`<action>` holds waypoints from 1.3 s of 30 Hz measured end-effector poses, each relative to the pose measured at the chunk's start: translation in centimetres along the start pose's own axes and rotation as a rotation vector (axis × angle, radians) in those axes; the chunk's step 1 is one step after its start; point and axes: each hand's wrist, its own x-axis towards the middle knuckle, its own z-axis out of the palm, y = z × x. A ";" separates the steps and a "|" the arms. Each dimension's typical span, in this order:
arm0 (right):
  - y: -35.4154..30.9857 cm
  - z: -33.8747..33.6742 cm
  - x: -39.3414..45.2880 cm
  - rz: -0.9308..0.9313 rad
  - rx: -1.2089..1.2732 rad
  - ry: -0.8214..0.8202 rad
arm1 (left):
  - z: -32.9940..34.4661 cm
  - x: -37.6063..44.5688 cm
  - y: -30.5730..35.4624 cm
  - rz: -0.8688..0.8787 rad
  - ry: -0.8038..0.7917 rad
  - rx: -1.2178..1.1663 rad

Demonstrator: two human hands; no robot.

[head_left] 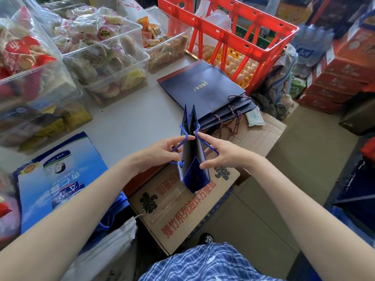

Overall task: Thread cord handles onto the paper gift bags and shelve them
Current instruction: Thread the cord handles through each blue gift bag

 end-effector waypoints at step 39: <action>-4.3 -1.6 0.1 -0.043 0.421 0.481 | 0.2 2.4 3.9 -0.091 0.397 -0.418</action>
